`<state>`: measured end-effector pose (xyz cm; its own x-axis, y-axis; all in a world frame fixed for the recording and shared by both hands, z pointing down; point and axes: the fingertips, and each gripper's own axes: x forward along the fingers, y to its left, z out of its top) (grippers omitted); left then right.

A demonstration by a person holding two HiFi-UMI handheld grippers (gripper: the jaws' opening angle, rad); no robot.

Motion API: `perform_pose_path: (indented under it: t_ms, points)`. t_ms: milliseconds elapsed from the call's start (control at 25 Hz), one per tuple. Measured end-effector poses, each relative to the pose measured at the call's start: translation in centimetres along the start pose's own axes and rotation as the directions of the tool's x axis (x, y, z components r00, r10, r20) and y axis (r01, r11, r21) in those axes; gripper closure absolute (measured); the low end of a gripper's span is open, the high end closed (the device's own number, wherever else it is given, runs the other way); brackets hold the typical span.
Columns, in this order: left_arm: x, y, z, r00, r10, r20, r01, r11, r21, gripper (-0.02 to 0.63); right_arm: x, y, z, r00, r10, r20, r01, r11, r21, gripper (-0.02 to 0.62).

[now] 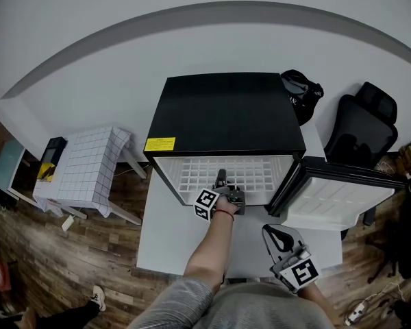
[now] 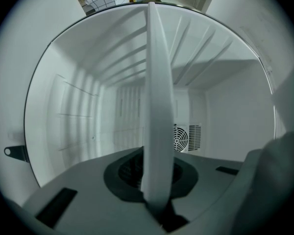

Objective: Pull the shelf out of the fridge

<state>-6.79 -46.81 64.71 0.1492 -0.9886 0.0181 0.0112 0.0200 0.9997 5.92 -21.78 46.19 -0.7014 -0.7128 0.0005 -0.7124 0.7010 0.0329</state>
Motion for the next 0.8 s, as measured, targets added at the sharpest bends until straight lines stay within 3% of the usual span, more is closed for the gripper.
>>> perform_pose_path:
  t_ms: [800]
  points:
    - [-3.3,0.2,-0.5,1.000,-0.001,0.001,0.001,1.000,-0.004,0.568,-0.9,1.3,0.8,0.999,0.005,0.053,-0.005,1.000,0.009,0.581]
